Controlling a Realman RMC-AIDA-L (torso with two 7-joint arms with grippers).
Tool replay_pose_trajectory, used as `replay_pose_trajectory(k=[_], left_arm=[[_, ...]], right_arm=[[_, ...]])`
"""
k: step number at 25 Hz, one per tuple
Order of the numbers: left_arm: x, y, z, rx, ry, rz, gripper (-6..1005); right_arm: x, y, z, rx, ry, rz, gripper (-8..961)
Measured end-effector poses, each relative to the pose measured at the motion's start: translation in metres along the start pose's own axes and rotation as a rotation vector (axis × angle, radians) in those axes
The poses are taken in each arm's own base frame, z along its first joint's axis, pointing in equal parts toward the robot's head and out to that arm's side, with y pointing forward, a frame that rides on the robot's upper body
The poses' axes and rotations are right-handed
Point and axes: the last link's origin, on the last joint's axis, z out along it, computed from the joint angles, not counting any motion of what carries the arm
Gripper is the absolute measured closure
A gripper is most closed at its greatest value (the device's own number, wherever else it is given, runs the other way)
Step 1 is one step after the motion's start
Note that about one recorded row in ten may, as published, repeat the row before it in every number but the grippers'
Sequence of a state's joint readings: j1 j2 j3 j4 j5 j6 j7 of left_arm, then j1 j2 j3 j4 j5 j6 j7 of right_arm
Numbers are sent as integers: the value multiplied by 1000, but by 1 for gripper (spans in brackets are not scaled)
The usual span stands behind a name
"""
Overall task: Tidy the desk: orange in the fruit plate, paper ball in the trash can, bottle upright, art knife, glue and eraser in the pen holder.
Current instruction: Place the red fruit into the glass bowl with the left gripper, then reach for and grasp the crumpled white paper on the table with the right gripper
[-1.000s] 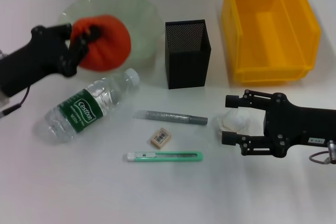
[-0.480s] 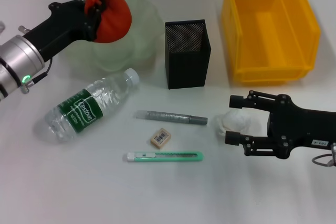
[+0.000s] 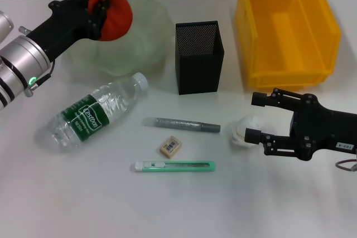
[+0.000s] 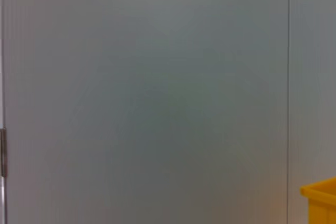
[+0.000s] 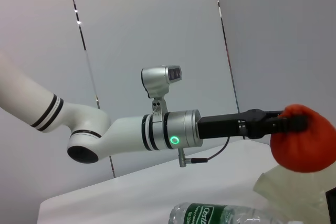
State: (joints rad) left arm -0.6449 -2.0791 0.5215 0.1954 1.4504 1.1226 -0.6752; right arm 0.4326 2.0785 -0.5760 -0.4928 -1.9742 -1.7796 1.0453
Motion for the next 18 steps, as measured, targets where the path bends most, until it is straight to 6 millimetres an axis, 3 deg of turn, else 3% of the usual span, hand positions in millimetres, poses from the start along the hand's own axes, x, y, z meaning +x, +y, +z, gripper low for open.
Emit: replay_pose_trajectory(k=[3,14,17,18], left_arm=[[0,0,0,1,1,-1,730],[4,3,0,-31,21,-7,496],[6,5,-3,-58,34,-22,369],[12,9,-12,-140,54,-64,326]], right_arm=[[0,0,0,1,0,0,239],[0,0,0,4,-5,2,246],[0,0,0,9,-9,2,248],[-1,-1,0,11,-11,1,248]])
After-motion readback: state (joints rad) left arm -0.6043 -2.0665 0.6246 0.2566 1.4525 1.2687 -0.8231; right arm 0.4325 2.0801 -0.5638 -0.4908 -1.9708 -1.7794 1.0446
